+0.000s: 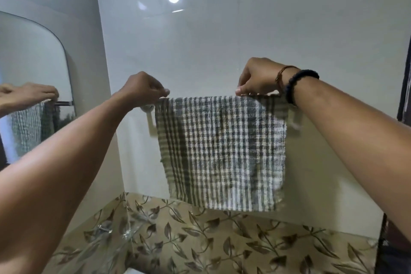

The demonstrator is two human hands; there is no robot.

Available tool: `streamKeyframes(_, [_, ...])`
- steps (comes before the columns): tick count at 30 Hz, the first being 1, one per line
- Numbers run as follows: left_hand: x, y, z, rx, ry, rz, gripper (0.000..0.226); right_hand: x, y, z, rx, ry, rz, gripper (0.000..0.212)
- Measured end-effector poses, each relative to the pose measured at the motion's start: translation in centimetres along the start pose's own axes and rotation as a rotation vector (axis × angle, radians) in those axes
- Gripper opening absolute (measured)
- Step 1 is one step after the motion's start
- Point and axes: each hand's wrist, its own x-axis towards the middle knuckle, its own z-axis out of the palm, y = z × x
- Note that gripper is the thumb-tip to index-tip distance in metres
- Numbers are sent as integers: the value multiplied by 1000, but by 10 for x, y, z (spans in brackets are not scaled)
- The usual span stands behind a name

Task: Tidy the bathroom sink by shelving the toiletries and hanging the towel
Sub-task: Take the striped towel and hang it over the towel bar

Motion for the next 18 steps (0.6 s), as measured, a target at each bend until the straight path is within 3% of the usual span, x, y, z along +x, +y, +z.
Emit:
streamKeyframes(4, [1, 0, -6, 131, -64, 100, 7, 2, -6, 0, -45, -31, -5, 14])
streamKeyframes(8, [8, -7, -1, 167, -41, 59, 8, 6, -9, 2, -62, -19, -4, 16])
streamKeyframes(12, [7, -14, 11, 219, -33, 6, 27, 7, -10, 10, -105, -32, 6, 16])
streamKeyframes(18, [1, -19, 8, 181, 167, 141, 31, 10, -12, 15, -71, -8, -23, 19])
